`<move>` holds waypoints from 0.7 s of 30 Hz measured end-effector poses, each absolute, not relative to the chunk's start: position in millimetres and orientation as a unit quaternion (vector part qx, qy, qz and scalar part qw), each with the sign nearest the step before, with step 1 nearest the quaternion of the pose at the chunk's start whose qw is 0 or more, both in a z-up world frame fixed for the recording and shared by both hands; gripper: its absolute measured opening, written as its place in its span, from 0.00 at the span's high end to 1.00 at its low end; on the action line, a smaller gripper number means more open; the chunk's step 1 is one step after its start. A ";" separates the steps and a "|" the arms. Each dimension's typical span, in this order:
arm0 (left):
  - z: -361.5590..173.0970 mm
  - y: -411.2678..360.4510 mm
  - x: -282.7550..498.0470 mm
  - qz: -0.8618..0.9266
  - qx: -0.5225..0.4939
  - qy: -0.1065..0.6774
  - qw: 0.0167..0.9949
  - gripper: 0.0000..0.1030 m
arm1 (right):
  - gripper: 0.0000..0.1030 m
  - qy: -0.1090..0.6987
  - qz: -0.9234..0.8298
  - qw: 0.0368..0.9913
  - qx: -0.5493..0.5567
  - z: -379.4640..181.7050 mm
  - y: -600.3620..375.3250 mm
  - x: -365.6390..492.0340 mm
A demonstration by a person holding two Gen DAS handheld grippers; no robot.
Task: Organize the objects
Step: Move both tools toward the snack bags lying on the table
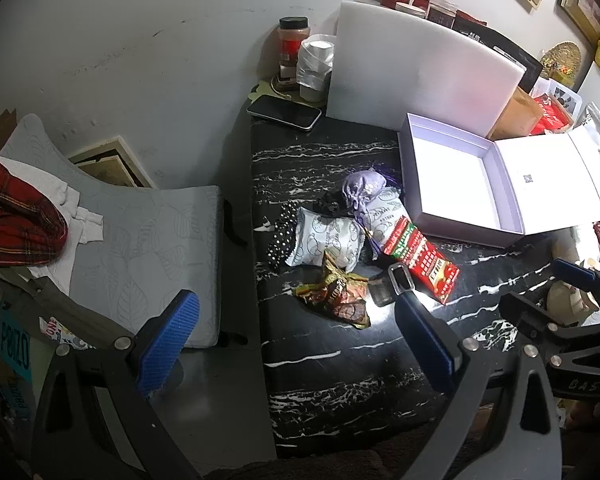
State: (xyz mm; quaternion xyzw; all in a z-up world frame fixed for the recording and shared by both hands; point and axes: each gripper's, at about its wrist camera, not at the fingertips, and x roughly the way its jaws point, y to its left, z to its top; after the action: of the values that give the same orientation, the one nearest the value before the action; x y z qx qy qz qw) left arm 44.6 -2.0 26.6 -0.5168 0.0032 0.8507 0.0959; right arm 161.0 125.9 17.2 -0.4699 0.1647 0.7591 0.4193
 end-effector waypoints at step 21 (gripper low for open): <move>-17.8 24.9 65.0 0.822 -0.558 -0.014 0.115 0.04 | 0.01 0.193 0.744 0.409 -0.492 -23.0 127.9 191.2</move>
State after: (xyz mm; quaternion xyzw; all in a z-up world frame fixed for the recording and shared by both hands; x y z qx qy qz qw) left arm 65.0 24.9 -17.8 -0.5580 -0.0138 0.8218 0.1147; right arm 191.2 127.9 -23.0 -0.4920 0.1933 0.7436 0.4094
